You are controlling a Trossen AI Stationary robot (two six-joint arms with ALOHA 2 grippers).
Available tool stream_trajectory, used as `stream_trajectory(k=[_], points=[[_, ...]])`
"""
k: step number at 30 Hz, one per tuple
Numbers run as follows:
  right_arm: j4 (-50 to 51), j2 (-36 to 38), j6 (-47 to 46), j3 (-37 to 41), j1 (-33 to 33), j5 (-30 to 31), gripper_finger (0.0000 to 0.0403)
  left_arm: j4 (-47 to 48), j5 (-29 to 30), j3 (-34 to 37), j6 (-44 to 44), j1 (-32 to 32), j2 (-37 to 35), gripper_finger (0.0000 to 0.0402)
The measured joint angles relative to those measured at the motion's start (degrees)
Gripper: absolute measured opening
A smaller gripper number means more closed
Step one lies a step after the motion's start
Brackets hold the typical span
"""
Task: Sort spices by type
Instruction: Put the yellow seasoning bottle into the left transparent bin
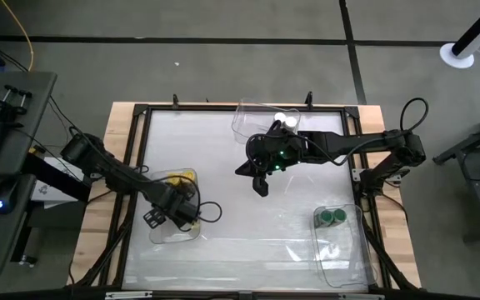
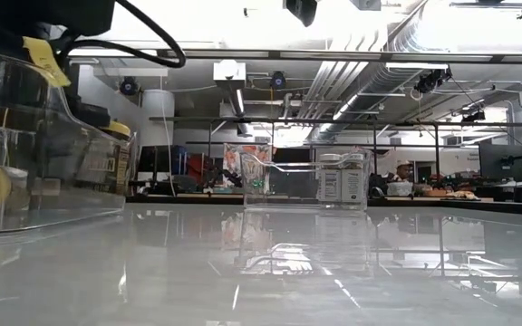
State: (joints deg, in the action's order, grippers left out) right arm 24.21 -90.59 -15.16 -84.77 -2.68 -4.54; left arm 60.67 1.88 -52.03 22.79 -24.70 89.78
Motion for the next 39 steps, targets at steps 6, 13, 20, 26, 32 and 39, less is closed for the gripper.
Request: stream_trajectory(k=[6, 13, 20, 26, 32, 39], points=[[0.08, 0.00, 0.00, 0.00, 0.00, 0.00, 0.0000, -0.43, -3.15, 3.54, -0.17, 0.39, 0.02, 0.0292], [0.46, 0.00, 0.07, 0.00, 0.00, 0.00, 0.0000, -0.85, -3.77, 6.63, -0.22, 0.32, 0.00, 0.0290], [0.63, 0.00, -0.31, 0.00, 0.00, 0.00, 0.0000, -1.08, -3.47, 7.93, 0.91, 0.32, -0.11, 0.0287], [1.39, 0.00, -0.99, 0.31, 0.00, 0.00, 0.0000, -1.56, -2.04, 8.10, 2.11, 0.34, -0.09, 0.0223], [1.93, -0.45, -1.33, 0.31, 0.00, 0.00, 0.0000, -1.92, 0.02, 4.30, 1.87, 0.36, 0.02, 0.0097], [1.67, -0.59, -1.33, 0.31, 0.00, 0.01, 0.0000, 0.91, 0.53, -6.42, -5.73, 0.41, -0.53, 0.0012]])
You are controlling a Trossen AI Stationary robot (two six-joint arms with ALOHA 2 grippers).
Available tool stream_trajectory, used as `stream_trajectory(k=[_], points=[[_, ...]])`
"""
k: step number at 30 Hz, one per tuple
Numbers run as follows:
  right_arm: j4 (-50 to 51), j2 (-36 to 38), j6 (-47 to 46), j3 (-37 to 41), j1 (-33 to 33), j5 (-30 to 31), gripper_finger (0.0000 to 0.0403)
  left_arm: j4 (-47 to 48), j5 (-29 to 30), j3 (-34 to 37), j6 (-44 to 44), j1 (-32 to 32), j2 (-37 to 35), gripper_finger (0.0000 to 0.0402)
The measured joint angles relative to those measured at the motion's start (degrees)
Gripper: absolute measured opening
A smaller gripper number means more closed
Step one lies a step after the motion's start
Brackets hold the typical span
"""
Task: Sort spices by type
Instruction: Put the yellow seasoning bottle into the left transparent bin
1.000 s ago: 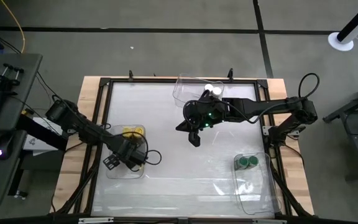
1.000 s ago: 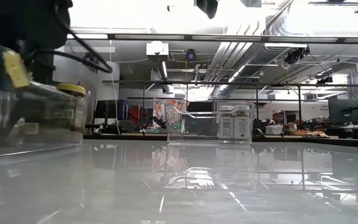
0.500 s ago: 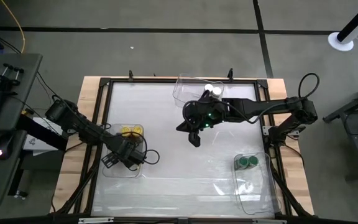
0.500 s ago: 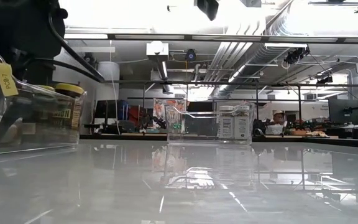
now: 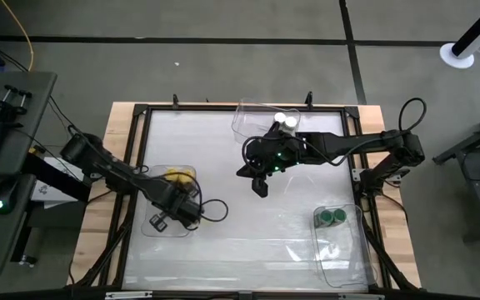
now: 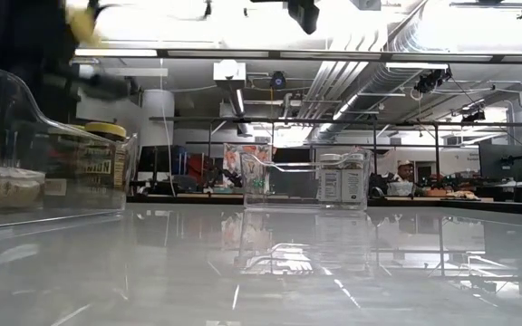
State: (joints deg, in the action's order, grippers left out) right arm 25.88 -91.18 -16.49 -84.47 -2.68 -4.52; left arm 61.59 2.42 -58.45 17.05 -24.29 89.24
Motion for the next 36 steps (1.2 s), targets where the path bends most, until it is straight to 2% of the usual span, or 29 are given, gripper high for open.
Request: stream_trajectory(k=[3, 6, 8, 11, 14, 17, 24, 30, 36], points=[[-0.28, 0.00, 0.00, 0.00, 0.00, -0.28, 0.0000, 2.19, 0.68, -4.61, -6.71, -0.01, -2.18, 0.0006], [-0.47, 0.00, 0.00, 0.00, 0.00, -0.49, 0.0000, 3.29, 6.04, -5.58, -18.18, -0.13, -7.08, 0.0002], [-0.45, 0.00, 0.00, 0.00, 0.00, -0.50, 0.0000, 4.93, 11.82, -4.37, -28.17, -0.29, -11.20, 0.0001], [-0.47, 0.00, 0.00, 0.00, 0.00, -0.51, 0.0000, 9.81, 18.75, -1.16, -47.74, -0.31, -16.49, 0.0000], [-0.44, 0.00, -0.17, 0.00, 0.00, -0.54, 0.0000, 13.68, 18.64, 2.48, -66.25, -0.87, -20.55, 0.0000], [-0.47, 0.00, -0.04, 0.00, 0.00, -0.56, 0.0000, 16.72, 16.16, 6.56, -76.67, -2.61, -22.22, 0.0000], [-0.46, 0.00, 0.00, 0.00, 0.00, -0.58, 0.0000, 11.57, 11.69, 15.01, -78.50, -4.06, -21.31, 0.0000], [-0.51, 0.00, -0.02, 0.00, 0.00, -0.62, 0.0000, 12.02, 16.65, 15.56, -79.25, -4.01, -19.15, 0.0000], [-0.51, 0.00, -0.15, 0.00, 0.00, -0.62, 0.0000, 11.82, 19.71, 15.56, -75.79, -4.01, -14.96, 0.0000]])
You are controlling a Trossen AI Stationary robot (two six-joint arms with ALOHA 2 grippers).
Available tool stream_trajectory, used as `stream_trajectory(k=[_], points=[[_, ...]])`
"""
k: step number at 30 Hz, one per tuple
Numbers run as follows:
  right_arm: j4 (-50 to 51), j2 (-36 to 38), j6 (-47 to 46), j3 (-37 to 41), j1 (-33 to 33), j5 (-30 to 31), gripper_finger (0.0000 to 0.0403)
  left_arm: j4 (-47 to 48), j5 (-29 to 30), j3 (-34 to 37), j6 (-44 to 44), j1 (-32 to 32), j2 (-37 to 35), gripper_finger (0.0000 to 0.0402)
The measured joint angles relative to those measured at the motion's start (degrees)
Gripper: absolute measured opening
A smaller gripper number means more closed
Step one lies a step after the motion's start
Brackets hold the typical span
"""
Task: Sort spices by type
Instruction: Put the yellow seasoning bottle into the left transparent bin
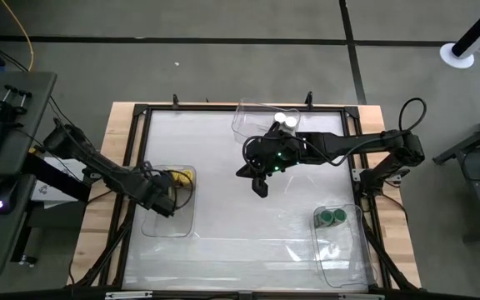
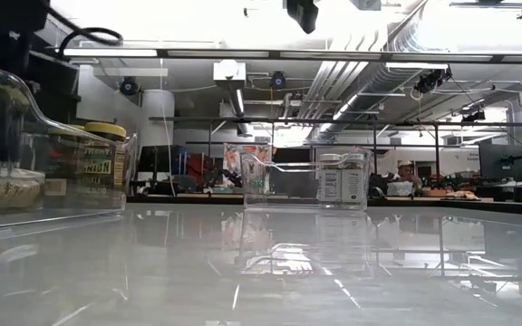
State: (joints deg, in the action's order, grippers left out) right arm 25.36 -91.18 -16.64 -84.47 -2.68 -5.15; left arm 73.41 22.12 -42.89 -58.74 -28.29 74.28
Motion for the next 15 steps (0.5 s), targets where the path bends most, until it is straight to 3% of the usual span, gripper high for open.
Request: stream_trajectory(k=[15], points=[[0.00, 0.00, -0.04, 0.00, 0.00, 0.00, 0.0000, -3.99, 2.92, -0.24, 6.76, -0.83, 7.36, 0.0000]])
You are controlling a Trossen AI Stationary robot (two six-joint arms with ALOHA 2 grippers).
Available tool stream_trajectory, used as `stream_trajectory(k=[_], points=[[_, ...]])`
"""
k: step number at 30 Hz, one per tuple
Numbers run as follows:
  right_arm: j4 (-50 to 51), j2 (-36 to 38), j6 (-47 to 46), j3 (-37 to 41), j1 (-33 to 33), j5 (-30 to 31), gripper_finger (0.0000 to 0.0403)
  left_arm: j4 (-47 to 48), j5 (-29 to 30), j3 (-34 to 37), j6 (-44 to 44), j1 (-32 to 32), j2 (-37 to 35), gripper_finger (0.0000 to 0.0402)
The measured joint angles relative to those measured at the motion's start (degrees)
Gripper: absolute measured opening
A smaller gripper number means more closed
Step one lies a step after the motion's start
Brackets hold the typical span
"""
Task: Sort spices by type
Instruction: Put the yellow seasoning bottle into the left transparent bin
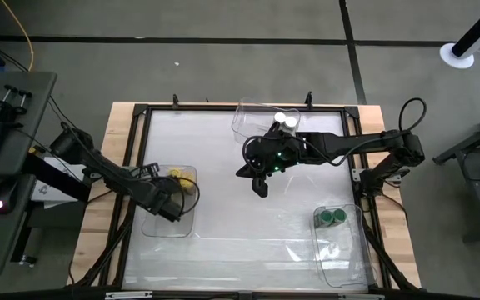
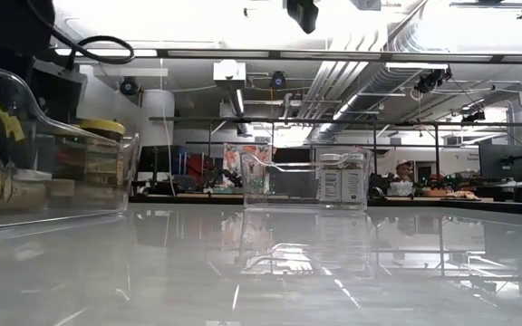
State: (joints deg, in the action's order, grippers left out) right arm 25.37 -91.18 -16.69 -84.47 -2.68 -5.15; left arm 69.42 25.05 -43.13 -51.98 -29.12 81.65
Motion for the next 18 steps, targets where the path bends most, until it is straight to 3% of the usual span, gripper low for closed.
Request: stream_trajectory(k=[7, 18], points=[[0.02, 0.00, -0.26, 0.00, 0.00, -0.02, 0.0000, -1.36, -9.32, -0.56, -1.90, -1.47, -1.22, 0.0000], [-0.15, 0.00, 0.61, 0.00, 0.00, -0.02, 0.0000, -2.73, -13.41, -7.15, -2.92, -6.92, -1.33, 0.0000]])
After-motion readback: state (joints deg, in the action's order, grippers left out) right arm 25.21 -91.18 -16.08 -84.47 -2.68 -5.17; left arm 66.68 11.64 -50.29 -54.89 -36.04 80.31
